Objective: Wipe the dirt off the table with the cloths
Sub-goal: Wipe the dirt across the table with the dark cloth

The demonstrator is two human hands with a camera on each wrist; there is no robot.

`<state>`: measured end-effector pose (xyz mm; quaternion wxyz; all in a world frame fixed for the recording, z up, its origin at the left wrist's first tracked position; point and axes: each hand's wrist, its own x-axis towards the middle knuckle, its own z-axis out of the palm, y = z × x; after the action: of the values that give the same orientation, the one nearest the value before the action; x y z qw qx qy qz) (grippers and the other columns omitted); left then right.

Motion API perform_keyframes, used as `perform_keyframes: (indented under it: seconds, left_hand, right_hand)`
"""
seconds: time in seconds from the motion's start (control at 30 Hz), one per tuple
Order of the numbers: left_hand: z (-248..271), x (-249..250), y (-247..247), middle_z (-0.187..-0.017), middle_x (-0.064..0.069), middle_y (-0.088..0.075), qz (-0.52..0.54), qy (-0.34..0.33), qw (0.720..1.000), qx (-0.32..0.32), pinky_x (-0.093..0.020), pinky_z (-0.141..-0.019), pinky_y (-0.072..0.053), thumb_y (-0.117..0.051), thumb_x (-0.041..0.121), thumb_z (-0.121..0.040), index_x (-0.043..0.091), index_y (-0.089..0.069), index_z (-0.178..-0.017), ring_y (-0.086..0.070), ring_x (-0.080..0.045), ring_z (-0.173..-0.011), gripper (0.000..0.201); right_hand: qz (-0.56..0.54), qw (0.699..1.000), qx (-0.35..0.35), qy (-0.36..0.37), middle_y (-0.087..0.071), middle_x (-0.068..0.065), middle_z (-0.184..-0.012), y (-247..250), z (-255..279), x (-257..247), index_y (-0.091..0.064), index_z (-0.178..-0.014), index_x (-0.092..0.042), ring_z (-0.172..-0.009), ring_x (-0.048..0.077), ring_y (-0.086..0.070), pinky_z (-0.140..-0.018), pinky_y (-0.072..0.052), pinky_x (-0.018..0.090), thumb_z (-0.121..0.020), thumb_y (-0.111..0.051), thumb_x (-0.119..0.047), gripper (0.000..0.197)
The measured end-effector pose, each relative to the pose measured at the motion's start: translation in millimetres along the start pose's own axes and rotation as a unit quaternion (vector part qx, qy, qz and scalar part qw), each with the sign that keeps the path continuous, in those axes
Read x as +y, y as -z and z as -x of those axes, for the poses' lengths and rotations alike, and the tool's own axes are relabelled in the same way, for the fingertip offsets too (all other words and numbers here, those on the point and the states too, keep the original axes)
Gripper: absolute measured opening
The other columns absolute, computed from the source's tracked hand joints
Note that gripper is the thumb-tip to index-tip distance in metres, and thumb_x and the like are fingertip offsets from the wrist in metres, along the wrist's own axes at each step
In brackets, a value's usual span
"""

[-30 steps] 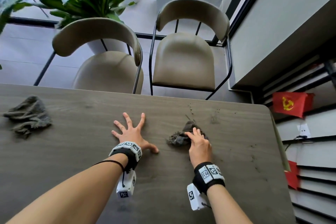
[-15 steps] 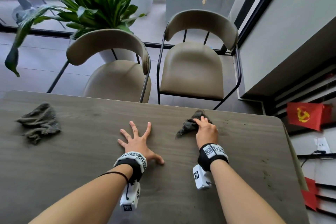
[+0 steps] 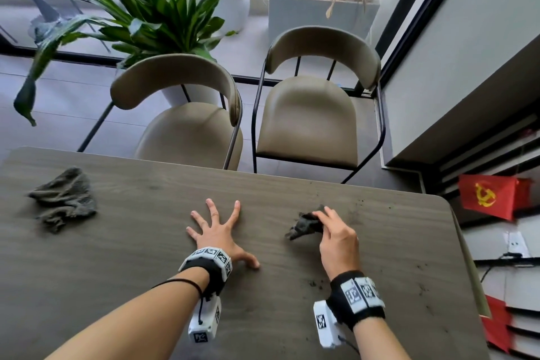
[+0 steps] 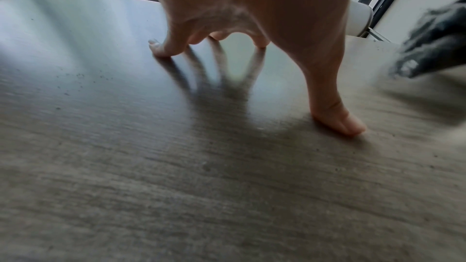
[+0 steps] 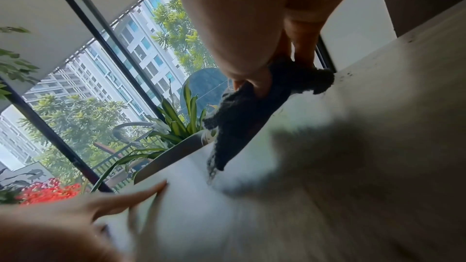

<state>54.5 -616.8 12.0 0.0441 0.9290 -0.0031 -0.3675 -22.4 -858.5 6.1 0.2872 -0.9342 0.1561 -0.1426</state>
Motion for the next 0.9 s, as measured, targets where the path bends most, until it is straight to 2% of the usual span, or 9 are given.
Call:
perform_keyframes:
  seconds: [0.13, 0.27, 0.4, 0.53, 0.6, 0.7, 0.8, 0.87, 0.9]
  left_hand:
    - [2, 0, 2, -0.152, -0.016, 0.047, 0.004, 0.004, 1.000, -0.005, -0.074, -0.115, -0.004, -0.081, 0.084, -0.031, 0.058, 0.026, -0.146, 0.026, -0.058, -0.142, 0.159]
    - [2, 1, 1, -0.152, -0.016, 0.046, 0.002, 0.007, 1.000, -0.001, -0.074, -0.114, -0.003, -0.081, 0.083, -0.033, 0.057, 0.027, -0.146, 0.026, -0.058, -0.142, 0.159]
    - [-2, 1, -3, -0.152, -0.017, 0.046, 0.000, 0.003, 1.000, 0.007, -0.075, -0.114, -0.005, -0.080, 0.083, -0.032, 0.057, 0.026, -0.146, 0.024, -0.059, -0.142, 0.158]
    - [-5, 0, -4, -0.153, -0.017, 0.045, 0.000, 0.006, 1.000, 0.007, -0.075, -0.114, -0.006, -0.080, 0.084, -0.031, 0.058, 0.026, -0.146, 0.023, -0.059, -0.142, 0.158]
    - [-5, 0, -4, -0.154, -0.017, 0.044, -0.003, 0.006, 1.000, 0.010, -0.075, -0.114, -0.007, -0.079, 0.085, -0.030, 0.058, 0.025, -0.146, 0.022, -0.059, -0.143, 0.158]
    - [-3, 0, -3, -0.155, -0.016, 0.043, -0.004, 0.006, 1.000, 0.010, -0.075, -0.114, -0.009, -0.079, 0.085, -0.029, 0.058, 0.024, -0.147, 0.020, -0.059, -0.143, 0.159]
    - [-1, 0, -4, -0.155, -0.016, 0.043, -0.005, 0.007, 1.000, 0.014, -0.074, -0.114, -0.009, -0.080, 0.085, -0.029, 0.058, 0.024, -0.147, 0.020, -0.059, -0.144, 0.159]
    - [-1, 0, -4, -0.155, -0.015, 0.043, -0.005, 0.007, 1.000, 0.018, -0.074, -0.114, -0.010, -0.079, 0.085, -0.029, 0.058, 0.025, -0.146, 0.020, -0.058, -0.144, 0.159]
    - [-1, 0, -4, -0.155, -0.015, 0.042, -0.005, 0.008, 1.000, 0.018, -0.074, -0.114, -0.010, -0.079, 0.086, -0.028, 0.058, 0.025, -0.146, 0.020, -0.058, -0.144, 0.159]
  right_hand:
    - [0.036, 0.996, -0.071, -0.042, -0.063, 0.008, -0.128, -13, 47, 18, -0.075, -0.107, -0.020, -0.123, 0.026, -0.057, -0.104, -0.042, 0.036, -0.078, -0.058, 0.017, 0.051]
    - [0.049, 0.994, -0.072, -0.068, -0.061, 0.008, -0.132, -26, 48, 22, -0.075, -0.107, -0.022, -0.126, 0.025, -0.055, -0.105, -0.042, 0.038, -0.076, -0.057, 0.019, 0.055]
    - [0.041, 0.994, -0.053, -0.084, -0.062, 0.007, -0.130, -30, 6, 20, -0.075, -0.107, -0.024, -0.123, 0.025, -0.057, -0.099, -0.049, 0.038, -0.077, -0.056, 0.016, 0.054]
    - [0.049, 0.996, -0.052, -0.051, -0.064, 0.008, -0.128, -39, -68, 25, -0.075, -0.108, -0.021, -0.121, 0.029, -0.058, -0.098, -0.048, 0.039, -0.081, -0.052, 0.012, 0.049]
    - [0.048, 0.996, -0.067, -0.047, -0.068, 0.006, -0.120, -42, -106, 28, -0.074, -0.109, -0.023, -0.111, 0.031, -0.062, -0.095, -0.048, 0.035, -0.084, -0.051, 0.007, 0.045]
    - [0.007, 0.992, -0.086, -0.092, -0.072, 0.008, -0.109, -36, -139, 28, -0.074, -0.110, -0.024, -0.106, 0.031, -0.063, -0.097, -0.045, 0.029, -0.088, -0.054, 0.000, 0.038]
    - [-0.024, 0.998, -0.020, -0.060, -0.073, 0.005, -0.107, -21, -124, 23, -0.074, -0.110, -0.020, -0.099, 0.026, -0.066, -0.094, -0.044, 0.025, -0.086, -0.054, 0.004, 0.040]
    - [-0.027, 0.999, 0.017, -0.029, -0.071, 0.005, -0.112, -13, -88, 21, -0.074, -0.109, -0.018, -0.103, 0.024, -0.067, -0.096, -0.047, 0.026, -0.084, -0.054, 0.008, 0.041]
    - [-0.028, 0.999, 0.020, -0.035, -0.070, 0.006, -0.116, -11, -65, 20, -0.074, -0.108, -0.018, -0.107, 0.023, -0.066, -0.098, -0.047, 0.029, -0.083, -0.055, 0.009, 0.042]
